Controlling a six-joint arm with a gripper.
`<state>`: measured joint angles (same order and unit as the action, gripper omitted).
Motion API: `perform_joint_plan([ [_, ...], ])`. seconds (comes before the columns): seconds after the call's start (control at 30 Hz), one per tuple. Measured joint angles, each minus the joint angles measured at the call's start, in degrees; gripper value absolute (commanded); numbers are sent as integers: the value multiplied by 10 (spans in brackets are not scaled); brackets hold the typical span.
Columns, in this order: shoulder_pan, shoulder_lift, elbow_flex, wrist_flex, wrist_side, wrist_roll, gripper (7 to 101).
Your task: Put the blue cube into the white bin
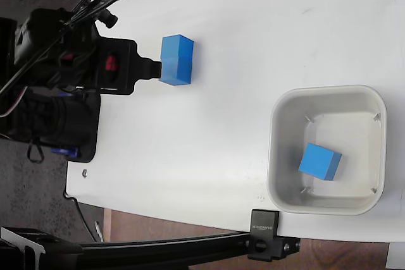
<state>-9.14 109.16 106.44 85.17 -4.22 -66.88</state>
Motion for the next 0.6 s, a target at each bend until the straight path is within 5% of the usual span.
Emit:
perform_joint_plan([
  [0.6,-55,-48,36,-33,8,2,1000],
])
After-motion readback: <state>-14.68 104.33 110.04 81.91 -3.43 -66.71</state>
